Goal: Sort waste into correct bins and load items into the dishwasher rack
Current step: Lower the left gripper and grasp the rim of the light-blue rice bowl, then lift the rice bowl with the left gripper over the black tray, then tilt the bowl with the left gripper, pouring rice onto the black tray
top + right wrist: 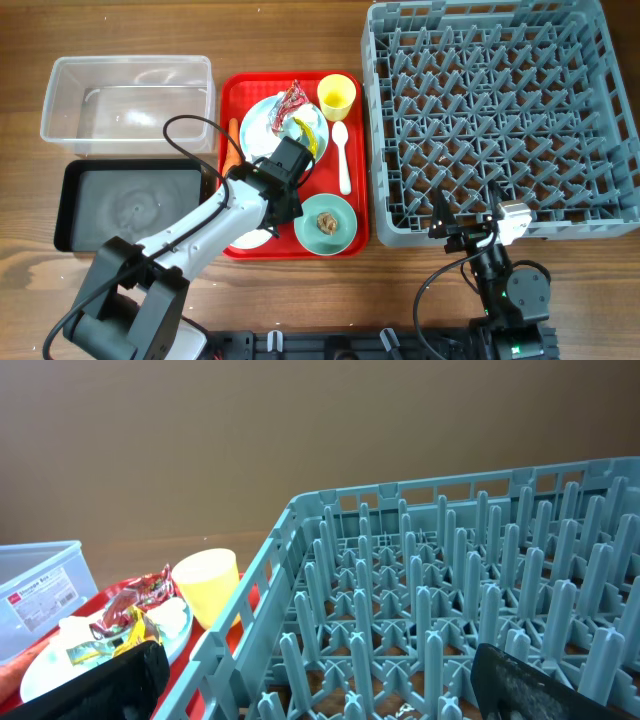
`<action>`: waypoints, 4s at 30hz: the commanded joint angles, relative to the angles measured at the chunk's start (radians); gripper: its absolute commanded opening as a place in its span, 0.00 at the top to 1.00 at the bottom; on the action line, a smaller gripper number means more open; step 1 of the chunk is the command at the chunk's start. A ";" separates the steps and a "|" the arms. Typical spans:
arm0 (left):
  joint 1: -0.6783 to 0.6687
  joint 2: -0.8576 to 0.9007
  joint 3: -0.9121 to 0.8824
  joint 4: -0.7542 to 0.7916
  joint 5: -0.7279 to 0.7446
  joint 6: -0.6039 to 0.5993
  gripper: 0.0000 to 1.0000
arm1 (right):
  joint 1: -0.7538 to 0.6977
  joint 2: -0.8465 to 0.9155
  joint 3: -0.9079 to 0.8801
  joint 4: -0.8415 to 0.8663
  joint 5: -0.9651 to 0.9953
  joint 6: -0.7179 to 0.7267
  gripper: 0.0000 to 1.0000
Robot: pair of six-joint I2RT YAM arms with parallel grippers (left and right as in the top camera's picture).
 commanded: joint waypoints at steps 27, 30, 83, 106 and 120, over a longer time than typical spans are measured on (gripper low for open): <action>-0.004 0.023 -0.010 0.009 0.005 0.000 0.84 | 0.001 -0.002 -0.001 0.003 0.006 -0.002 0.00; -0.004 0.023 -0.010 0.010 0.005 0.001 0.90 | 0.001 -0.002 -0.001 0.003 0.006 -0.002 0.00; 0.284 -0.281 0.161 -0.161 0.133 0.310 0.96 | 0.001 -0.002 -0.001 0.003 0.006 -0.002 0.00; 1.233 -0.323 0.155 -0.080 0.483 0.481 0.96 | 0.001 -0.002 -0.001 0.003 0.006 -0.002 0.00; 1.235 -0.210 0.154 -0.007 0.587 0.646 0.96 | 0.001 -0.002 -0.001 0.003 0.006 -0.002 0.00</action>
